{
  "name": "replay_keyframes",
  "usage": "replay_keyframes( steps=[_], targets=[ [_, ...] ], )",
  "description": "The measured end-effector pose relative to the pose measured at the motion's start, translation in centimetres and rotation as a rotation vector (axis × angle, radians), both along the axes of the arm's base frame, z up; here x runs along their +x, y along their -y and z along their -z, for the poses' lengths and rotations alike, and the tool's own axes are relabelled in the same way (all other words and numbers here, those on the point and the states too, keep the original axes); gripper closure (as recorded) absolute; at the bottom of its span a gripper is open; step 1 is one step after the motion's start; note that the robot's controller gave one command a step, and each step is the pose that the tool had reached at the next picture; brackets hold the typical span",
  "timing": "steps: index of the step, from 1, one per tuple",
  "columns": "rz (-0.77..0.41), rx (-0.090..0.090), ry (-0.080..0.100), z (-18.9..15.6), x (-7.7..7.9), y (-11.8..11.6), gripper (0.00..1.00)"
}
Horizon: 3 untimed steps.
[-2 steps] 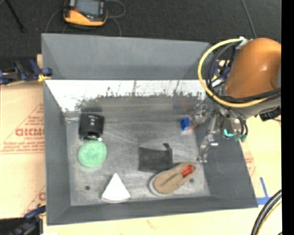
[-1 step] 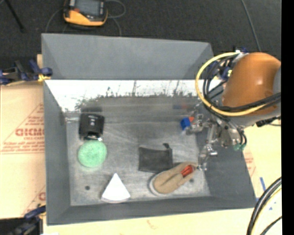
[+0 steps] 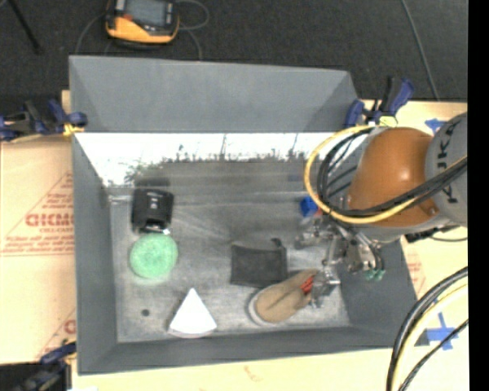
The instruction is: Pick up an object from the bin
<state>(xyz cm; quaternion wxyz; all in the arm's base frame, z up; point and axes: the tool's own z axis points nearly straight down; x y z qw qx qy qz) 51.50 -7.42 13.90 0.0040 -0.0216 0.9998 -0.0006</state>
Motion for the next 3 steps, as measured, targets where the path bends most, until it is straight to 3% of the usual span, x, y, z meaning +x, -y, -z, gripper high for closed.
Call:
replay_keyframes(
  steps=[1,2,3],
  targets=[
    [-0.061,0.004,-0.019,6.2,0.3,-0.8,1.00],
    [-0.061,0.004,-0.019,6.2,0.3,-0.8,1.00],
    [0.005,0.000,-0.003,-8.7,-1.2,0.2,1.00]
  ],
)
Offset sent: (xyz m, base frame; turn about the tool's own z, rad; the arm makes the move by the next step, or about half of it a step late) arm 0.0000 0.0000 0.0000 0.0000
